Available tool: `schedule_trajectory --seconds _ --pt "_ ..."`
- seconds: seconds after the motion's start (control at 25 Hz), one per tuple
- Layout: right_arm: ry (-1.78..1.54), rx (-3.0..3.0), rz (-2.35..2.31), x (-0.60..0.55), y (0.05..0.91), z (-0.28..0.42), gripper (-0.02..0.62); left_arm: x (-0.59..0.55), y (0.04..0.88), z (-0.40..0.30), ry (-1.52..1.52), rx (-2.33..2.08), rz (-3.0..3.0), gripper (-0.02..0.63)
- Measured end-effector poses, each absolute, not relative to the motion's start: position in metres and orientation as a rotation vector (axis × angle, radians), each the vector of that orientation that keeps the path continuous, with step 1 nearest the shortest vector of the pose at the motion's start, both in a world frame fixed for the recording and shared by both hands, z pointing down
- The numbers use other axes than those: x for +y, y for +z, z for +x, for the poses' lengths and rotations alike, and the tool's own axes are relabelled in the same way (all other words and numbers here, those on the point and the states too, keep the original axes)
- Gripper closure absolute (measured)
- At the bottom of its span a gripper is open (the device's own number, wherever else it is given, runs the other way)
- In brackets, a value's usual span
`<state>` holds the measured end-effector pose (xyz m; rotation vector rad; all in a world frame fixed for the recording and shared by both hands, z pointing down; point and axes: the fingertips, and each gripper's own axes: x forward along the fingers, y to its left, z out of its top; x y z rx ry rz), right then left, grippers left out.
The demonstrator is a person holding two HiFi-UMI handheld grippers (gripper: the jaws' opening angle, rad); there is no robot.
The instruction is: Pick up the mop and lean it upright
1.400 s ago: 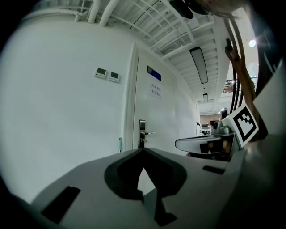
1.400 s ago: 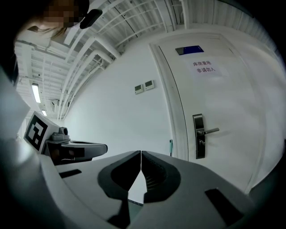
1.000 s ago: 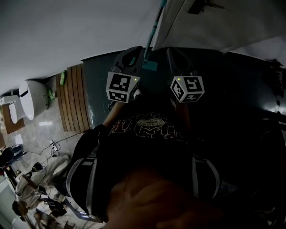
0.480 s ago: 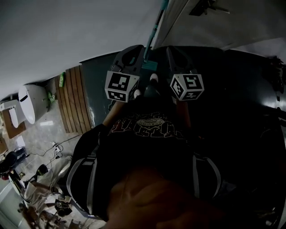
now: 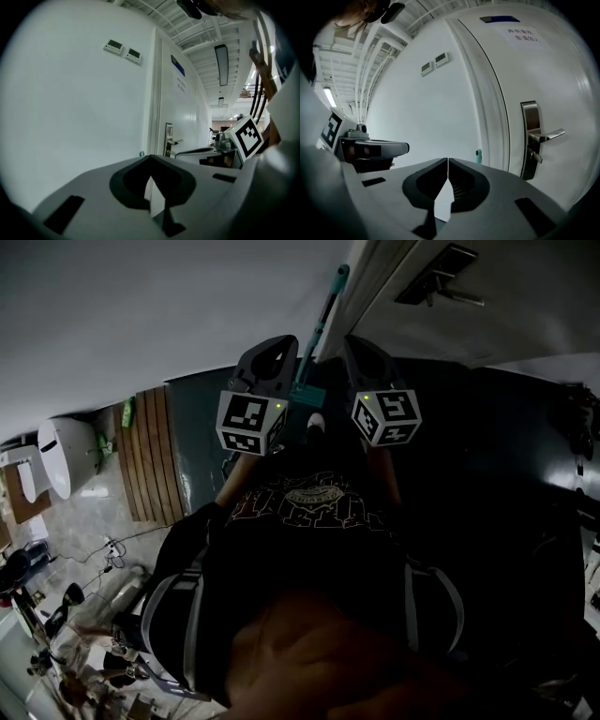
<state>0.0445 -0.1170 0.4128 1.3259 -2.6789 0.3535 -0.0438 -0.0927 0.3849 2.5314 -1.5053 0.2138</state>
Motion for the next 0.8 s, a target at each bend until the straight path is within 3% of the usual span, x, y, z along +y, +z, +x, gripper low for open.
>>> schedule_trajectory --seconds 0.8 --pt "0.532 -2.605 1.259 -0.221 0.48 0.039 0.575 -0.169 0.396 -0.043 0.212 -1.55 2.452 0.558"
